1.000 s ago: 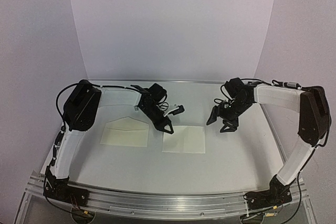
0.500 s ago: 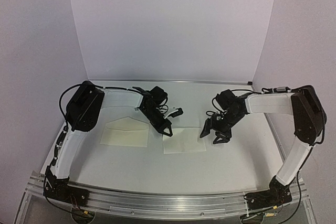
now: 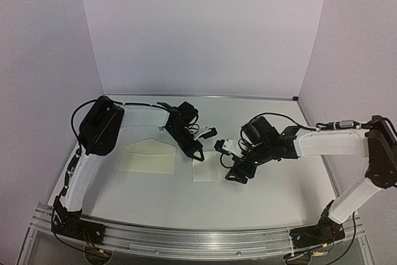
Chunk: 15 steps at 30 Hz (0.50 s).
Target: Place the letter into the envelope and seal it
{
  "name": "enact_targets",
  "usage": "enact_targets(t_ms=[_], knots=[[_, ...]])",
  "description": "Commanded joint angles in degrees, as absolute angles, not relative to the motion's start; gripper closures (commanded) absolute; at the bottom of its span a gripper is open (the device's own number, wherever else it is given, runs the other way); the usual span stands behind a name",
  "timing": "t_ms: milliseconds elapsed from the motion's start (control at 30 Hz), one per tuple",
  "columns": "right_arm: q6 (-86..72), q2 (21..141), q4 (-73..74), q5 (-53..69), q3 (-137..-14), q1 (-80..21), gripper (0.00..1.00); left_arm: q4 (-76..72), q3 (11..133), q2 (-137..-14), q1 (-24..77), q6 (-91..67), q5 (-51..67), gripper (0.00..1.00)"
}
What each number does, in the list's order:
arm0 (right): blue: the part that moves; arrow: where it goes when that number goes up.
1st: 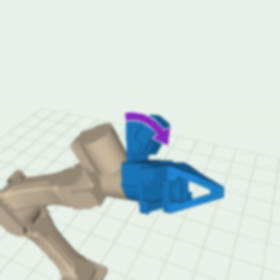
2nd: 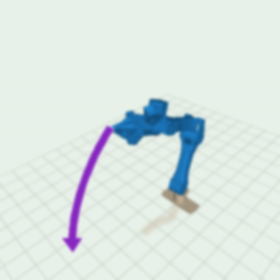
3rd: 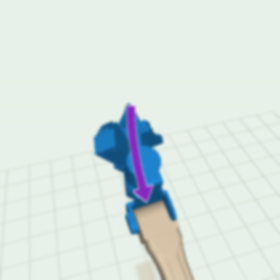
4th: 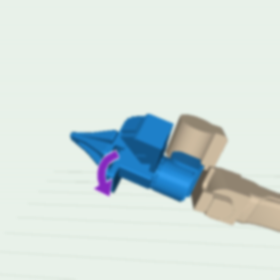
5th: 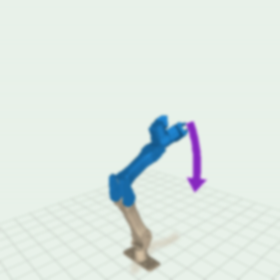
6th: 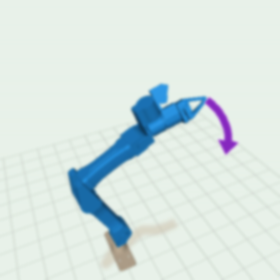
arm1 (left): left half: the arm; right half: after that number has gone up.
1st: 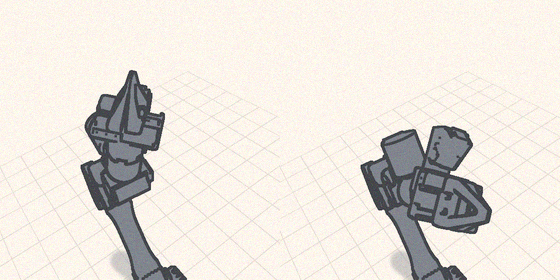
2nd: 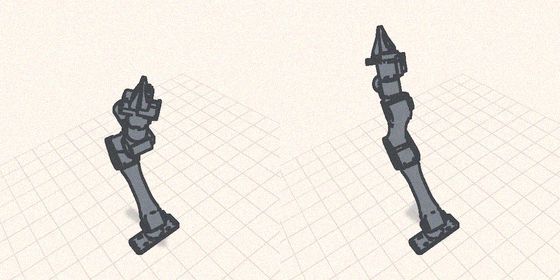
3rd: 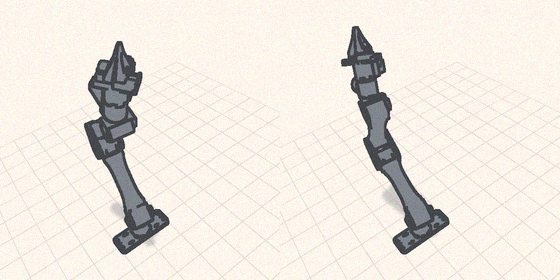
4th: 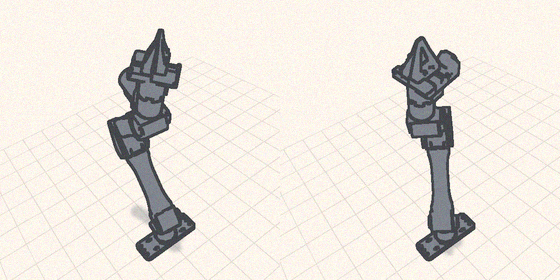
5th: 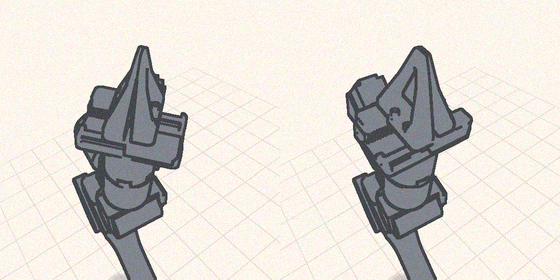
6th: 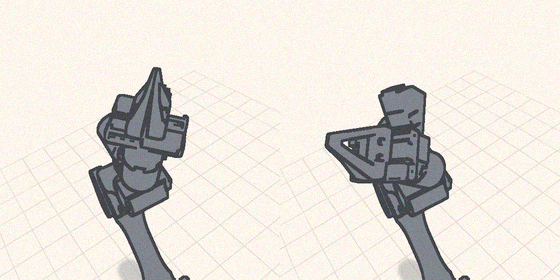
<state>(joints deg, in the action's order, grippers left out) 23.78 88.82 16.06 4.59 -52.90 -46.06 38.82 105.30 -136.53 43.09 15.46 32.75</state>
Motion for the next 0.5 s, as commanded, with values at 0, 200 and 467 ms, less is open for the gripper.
enact_targets(t_ms=[0, 200, 467], knots=[[16.3, 95.0, 12.9, -1.9, -62.3, -42.5, 0.16, 42.0, 105.8, -139.3, 43.2, 17.8, 29.2, 1.00], [-8.2, 99.3, 15.2, 1.2, -66.1, -38.5, 0.19, 41.1, 107.4, -139.5, 43.3, 16.0, 19.8, 0.61], [-24.6, 105.7, 15.5, 6.6, -63.9, -37.3, 0.26, 38.2, 107.5, -131.3, 43.3, 18.0, 21.5, 0.26]])
